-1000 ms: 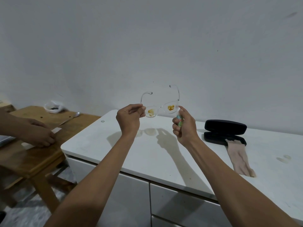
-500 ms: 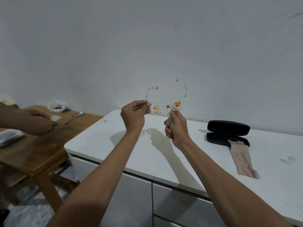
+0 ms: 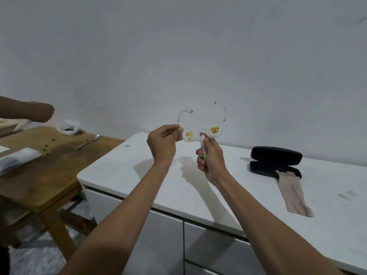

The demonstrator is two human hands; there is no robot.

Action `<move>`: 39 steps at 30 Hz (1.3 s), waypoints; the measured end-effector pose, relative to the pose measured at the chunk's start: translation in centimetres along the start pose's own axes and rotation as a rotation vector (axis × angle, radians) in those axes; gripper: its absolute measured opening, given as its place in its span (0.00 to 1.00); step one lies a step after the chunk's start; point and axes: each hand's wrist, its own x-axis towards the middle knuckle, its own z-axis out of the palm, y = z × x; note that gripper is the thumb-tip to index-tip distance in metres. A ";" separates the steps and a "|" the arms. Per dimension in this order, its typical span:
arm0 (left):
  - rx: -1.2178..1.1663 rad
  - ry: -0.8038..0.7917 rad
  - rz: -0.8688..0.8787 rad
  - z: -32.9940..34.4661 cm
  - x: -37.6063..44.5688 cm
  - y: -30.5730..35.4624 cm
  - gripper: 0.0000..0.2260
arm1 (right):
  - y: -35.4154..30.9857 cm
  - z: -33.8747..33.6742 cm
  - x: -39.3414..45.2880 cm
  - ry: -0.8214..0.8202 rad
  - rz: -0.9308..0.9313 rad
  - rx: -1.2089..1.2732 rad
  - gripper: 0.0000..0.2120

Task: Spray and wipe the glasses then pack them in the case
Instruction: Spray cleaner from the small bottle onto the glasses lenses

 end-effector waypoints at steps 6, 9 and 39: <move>-0.003 0.018 0.005 -0.1 0.4 -0.5 0.05 | -0.7 -2.4 0.5 0.161 -0.184 -0.211 0.11; -0.004 0.021 0.014 0.3 0.5 -1.0 0.05 | -2.5 -4.5 0.7 0.246 -0.334 -0.291 0.08; -0.017 -0.106 -0.038 10.0 -7.1 -5.1 0.04 | -8.7 -32.4 -15.0 1.027 -0.348 -0.673 0.14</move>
